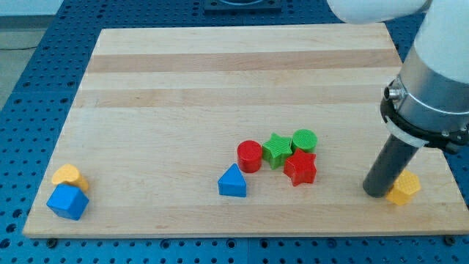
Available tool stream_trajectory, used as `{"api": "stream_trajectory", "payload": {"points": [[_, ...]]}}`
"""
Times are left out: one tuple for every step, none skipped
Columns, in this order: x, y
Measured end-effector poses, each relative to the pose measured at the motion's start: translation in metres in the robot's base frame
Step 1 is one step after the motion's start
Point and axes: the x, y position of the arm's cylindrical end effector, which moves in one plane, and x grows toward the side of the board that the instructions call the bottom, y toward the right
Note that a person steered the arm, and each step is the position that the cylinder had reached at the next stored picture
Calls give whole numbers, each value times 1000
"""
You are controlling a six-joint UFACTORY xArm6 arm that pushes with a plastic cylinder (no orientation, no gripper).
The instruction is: Push the red star into the yellow hexagon
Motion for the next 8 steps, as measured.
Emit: {"api": "stream_trajectory", "payload": {"points": [[27, -15], [35, -52], [34, -104], [10, -136], [-28, -137], [-50, -127], [-50, -89], [-42, -68]]}}
